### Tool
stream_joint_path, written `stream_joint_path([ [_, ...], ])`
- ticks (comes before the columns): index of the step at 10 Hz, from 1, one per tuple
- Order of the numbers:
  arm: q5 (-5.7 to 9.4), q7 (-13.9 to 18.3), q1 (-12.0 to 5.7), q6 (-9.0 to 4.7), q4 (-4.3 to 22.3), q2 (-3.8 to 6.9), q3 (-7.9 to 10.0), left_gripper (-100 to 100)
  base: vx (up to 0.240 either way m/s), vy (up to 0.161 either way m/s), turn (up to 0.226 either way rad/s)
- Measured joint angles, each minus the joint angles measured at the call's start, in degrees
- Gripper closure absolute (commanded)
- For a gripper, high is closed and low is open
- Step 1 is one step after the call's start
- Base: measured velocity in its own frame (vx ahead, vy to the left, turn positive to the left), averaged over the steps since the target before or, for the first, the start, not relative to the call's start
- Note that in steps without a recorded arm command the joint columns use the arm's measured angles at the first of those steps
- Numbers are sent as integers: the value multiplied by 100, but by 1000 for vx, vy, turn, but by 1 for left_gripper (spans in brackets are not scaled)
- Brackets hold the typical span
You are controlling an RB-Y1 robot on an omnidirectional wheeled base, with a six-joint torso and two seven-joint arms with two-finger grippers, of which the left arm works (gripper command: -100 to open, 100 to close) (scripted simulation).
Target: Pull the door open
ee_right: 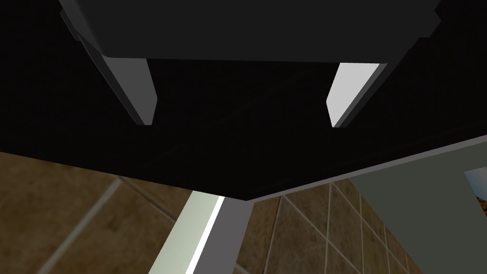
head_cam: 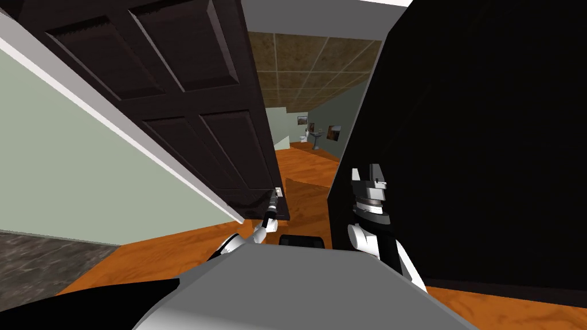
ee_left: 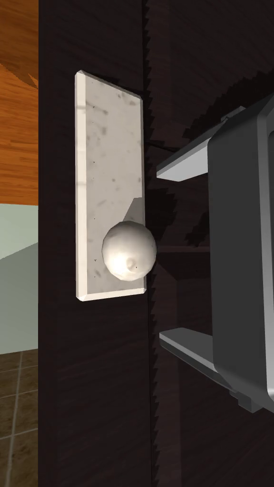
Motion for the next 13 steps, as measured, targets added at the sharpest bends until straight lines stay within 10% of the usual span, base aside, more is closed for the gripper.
stream_joint_path([
  [1, 3, -8, -10, -12, 12, -12, 5, -100, 82, 17, -29],
  [2, 1, -10, -14, -20, 10, -17, 3, 100, -14, -6, 31],
  [8, 3, -11, -4, 0, 20, -13, 4, 100, -31, 5, -16],
  [11, -52, 238, -42, -117, 130, 120, -85, 100, -164, 41, -109],
  [13, -80, 326, 245, 11, -256, 325, -140, 100, -137, 9, -69],
])
